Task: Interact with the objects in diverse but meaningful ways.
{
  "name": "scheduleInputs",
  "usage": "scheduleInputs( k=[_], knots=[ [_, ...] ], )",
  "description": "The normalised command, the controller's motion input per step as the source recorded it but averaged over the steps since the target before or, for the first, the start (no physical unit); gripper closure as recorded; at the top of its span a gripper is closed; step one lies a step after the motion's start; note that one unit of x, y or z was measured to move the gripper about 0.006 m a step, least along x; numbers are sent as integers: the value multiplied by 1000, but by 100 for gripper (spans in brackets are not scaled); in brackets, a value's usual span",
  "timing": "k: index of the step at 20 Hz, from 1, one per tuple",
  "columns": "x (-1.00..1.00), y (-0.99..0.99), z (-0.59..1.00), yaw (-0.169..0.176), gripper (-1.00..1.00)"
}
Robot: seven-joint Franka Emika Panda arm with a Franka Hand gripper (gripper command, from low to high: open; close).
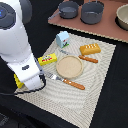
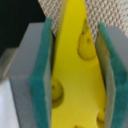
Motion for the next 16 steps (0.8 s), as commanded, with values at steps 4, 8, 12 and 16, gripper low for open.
scheduleInputs(
  k=[4, 8, 12, 16],
  knots=[
    [-213, 156, 3, 0, -100],
    [-146, 186, 108, 0, -100],
    [0, 376, 458, -1, -100],
    [4, 519, 357, -17, -100]
  ],
)
